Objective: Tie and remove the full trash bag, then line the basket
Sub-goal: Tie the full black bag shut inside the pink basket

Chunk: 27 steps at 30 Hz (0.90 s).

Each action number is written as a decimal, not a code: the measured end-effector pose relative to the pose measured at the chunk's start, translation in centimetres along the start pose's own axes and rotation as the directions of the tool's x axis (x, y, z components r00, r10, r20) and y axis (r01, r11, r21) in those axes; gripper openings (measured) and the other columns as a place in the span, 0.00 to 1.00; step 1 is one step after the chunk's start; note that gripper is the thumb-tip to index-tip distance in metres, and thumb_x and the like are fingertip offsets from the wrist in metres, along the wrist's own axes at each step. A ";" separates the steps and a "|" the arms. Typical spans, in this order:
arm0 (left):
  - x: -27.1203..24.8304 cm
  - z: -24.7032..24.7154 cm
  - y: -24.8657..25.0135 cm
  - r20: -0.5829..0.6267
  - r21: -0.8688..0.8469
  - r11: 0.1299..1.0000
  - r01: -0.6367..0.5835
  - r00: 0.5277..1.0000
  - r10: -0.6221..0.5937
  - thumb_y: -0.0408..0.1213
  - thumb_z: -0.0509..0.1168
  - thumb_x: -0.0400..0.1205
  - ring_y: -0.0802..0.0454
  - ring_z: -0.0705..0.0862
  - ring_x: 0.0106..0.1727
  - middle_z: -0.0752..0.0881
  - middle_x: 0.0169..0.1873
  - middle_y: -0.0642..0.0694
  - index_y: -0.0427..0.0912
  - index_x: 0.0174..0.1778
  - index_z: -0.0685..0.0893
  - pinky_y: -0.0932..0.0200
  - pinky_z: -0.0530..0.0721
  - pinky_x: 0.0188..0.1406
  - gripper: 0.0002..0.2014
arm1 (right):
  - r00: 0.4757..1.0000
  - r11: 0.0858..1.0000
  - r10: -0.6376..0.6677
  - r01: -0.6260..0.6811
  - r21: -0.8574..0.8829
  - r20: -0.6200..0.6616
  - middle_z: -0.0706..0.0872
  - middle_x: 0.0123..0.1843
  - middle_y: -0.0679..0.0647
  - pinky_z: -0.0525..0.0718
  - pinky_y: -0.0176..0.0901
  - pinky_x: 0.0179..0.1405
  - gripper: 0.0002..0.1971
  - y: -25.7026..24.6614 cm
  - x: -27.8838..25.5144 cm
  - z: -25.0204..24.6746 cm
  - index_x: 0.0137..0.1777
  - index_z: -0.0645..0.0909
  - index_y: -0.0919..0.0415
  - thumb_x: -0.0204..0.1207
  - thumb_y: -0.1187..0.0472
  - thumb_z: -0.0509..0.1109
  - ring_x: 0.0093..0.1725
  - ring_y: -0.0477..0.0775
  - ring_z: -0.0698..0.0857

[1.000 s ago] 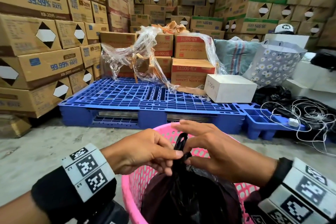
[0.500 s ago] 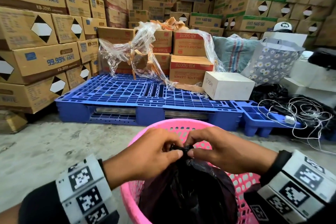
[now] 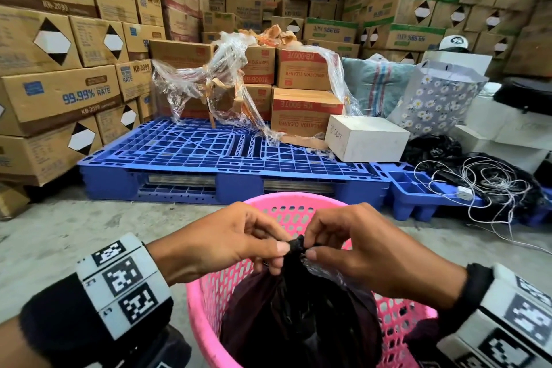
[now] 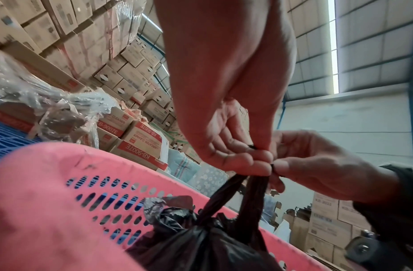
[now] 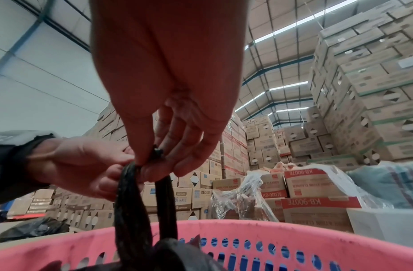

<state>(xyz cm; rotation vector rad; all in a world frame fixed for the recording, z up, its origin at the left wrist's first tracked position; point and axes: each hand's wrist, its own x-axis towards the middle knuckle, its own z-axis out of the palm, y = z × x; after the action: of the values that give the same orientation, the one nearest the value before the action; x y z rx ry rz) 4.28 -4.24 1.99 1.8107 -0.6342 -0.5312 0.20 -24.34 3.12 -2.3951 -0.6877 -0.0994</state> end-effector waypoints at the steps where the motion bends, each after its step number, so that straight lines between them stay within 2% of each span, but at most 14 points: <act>1: 0.0 -0.3 -0.1 0.010 0.013 1.000 0.006 1.000 -0.007 0.26 0.68 0.77 0.55 0.85 0.29 0.87 0.29 0.41 0.25 0.45 0.86 0.65 0.81 0.30 0.06 | 1.000 0.999 -0.007 0.007 -0.036 0.000 0.89 0.33 0.52 0.84 0.52 0.37 0.04 0.1 -0.1 -0.1 0.40 0.83 0.55 0.72 0.65 0.73 0.33 0.51 0.85; 4: 0.3 -0.8 -0.2 0.027 0.128 0.992 0.024 0.999 -0.028 0.26 0.68 0.77 0.55 0.84 0.27 0.87 0.27 0.42 0.28 0.43 0.88 0.67 0.80 0.29 0.05 | 0.999 0.981 -0.025 0.031 -0.193 0.032 0.88 0.33 0.48 0.82 0.48 0.38 0.03 0.2 -0.5 -0.2 0.42 0.83 0.52 0.72 0.62 0.72 0.34 0.49 0.83; 6: 0.7 -1.0 -0.5 -0.005 0.371 0.928 0.023 1.000 -0.023 0.27 0.69 0.77 0.59 0.82 0.25 0.87 0.26 0.43 0.31 0.41 0.88 0.71 0.77 0.27 0.04 | 0.997 0.958 0.027 -0.004 -0.287 0.078 0.86 0.32 0.46 0.79 0.45 0.37 0.04 0.6 -0.8 -0.4 0.42 0.83 0.53 0.71 0.63 0.70 0.33 0.46 0.80; 9: 0.9 -2.1 -1.5 -0.055 0.756 0.651 0.066 0.998 -0.038 0.30 0.67 0.75 0.63 0.79 0.24 0.83 0.23 0.52 0.38 0.38 0.88 0.71 0.77 0.27 0.04 | 0.964 0.901 0.188 -0.094 -0.423 0.187 0.82 0.31 0.45 0.74 0.40 0.35 0.07 1.9 -1.6 -0.9 0.40 0.83 0.55 0.66 0.66 0.67 0.31 0.42 0.74; 11: 1.0 -2.5 -2.0 -0.091 0.864 0.485 0.139 0.988 -0.121 0.30 0.64 0.74 0.54 0.82 0.35 0.78 0.26 0.54 0.43 0.35 0.85 0.59 0.83 0.38 0.06 | 0.920 0.847 0.310 -0.152 -0.510 0.241 0.85 0.36 0.48 0.72 0.39 0.35 0.09 2.2 -2.1 -0.9 0.41 0.84 0.55 0.66 0.66 0.64 0.34 0.45 0.74; 13: 1.2 -2.2 -2.1 -0.119 0.924 0.347 0.163 0.983 -0.143 0.29 0.59 0.75 0.44 0.82 0.44 0.74 0.31 0.50 0.46 0.32 0.77 0.49 0.82 0.43 0.08 | 0.898 0.804 0.366 -0.173 -0.569 0.244 0.89 0.45 0.54 0.70 0.37 0.35 0.11 2.1 -2.0 -0.6 0.44 0.85 0.55 0.68 0.65 0.62 0.40 0.53 0.80; 15: 1.7 -1.6 -2.1 -0.143 0.954 0.251 0.163 0.985 -0.098 0.28 0.57 0.75 0.43 0.78 0.43 0.69 0.30 0.51 0.48 0.27 0.68 0.48 0.75 0.37 0.13 | 0.887 0.747 0.412 -0.199 -0.635 0.208 0.88 0.52 0.57 0.69 0.39 0.38 0.11 1.9 -1.8 -0.4 0.48 0.83 0.56 0.74 0.61 0.60 0.50 0.61 0.84; 17: 2.2 -1.4 -2.2 -0.150 0.962 0.226 0.155 0.988 -0.041 0.28 0.57 0.75 0.42 0.76 0.40 0.71 0.29 0.49 0.47 0.27 0.69 0.51 0.71 0.33 0.12 | 0.878 0.719 0.443 -0.226 -0.658 0.182 0.88 0.51 0.57 0.70 0.41 0.36 0.11 2.0 -1.9 -0.7 0.48 0.83 0.56 0.75 0.59 0.59 0.51 0.62 0.84; 18: 2.3 -1.6 -2.3 -0.150 0.955 0.254 0.153 0.988 -0.029 0.28 0.58 0.75 0.42 0.78 0.39 0.75 0.31 0.48 0.46 0.30 0.73 0.53 0.71 0.32 0.10 | 0.878 0.733 0.441 -0.233 -0.639 0.186 0.88 0.47 0.55 0.72 0.41 0.34 0.10 2.2 -2.1 -1.0 0.45 0.84 0.54 0.73 0.60 0.60 0.46 0.59 0.85; 19: 2.3 -2.0 -2.2 -0.158 0.918 0.363 0.159 0.987 -0.032 0.29 0.59 0.76 0.44 0.80 0.39 0.80 0.33 0.47 0.45 0.33 0.77 0.56 0.72 0.32 0.08 | 0.879 0.766 0.433 -0.242 -0.595 0.200 0.89 0.42 0.53 0.75 0.39 0.32 0.10 2.4 -2.1 -1.4 0.38 0.84 0.50 0.69 0.62 0.62 0.40 0.54 0.84; 21: 1.9 -2.8 -1.7 -0.172 0.727 0.666 0.169 0.983 -0.061 0.29 0.63 0.77 0.53 0.83 0.34 0.88 0.32 0.45 0.43 0.35 0.82 0.63 0.75 0.30 0.07 | 0.901 0.856 0.384 -0.266 -0.442 0.202 0.91 0.37 0.52 0.79 0.37 0.32 0.12 2.5 -2.1 -2.3 0.29 0.81 0.46 0.65 0.66 0.66 0.32 0.43 0.82; 23: 1.3 -2.9 -0.8 -0.168 0.467 0.879 0.096 0.986 -0.018 0.26 0.65 0.77 0.55 0.83 0.29 0.90 0.32 0.37 0.37 0.39 0.84 0.66 0.77 0.28 0.04 | 0.953 0.942 0.269 -0.229 -0.246 0.140 0.91 0.33 0.52 0.76 0.28 0.29 0.10 1.9 -1.7 -2.9 0.33 0.84 0.50 0.67 0.68 0.71 0.28 0.40 0.82; 25: 0.9 -2.3 0.2 -0.123 0.321 0.947 -0.003 0.991 0.045 0.25 0.66 0.78 0.54 0.84 0.30 0.89 0.32 0.32 0.35 0.45 0.85 0.65 0.77 0.30 0.04 | 0.987 0.984 0.149 -0.143 -0.107 0.053 0.90 0.31 0.51 0.73 0.25 0.29 0.05 0.9 -1.1 -3.0 0.37 0.87 0.56 0.69 0.67 0.74 0.27 0.39 0.80; 27: 0.9 -1.0 0.9 0.000 0.238 0.970 -0.054 0.998 0.055 0.23 0.66 0.78 0.53 0.85 0.32 0.86 0.32 0.31 0.40 0.52 0.85 0.68 0.78 0.32 0.11 | 0.997 0.997 0.071 -0.071 -0.031 -0.003 0.90 0.31 0.50 0.74 0.26 0.30 0.04 0.0 -0.4 -2.3 0.37 0.87 0.57 0.69 0.67 0.75 0.27 0.38 0.80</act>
<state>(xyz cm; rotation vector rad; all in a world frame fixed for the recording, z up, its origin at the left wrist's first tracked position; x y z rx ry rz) 5.41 -4.37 3.07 2.0120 -0.7677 -0.4265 0.09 -25.88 4.89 -2.4457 -0.6032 -0.0828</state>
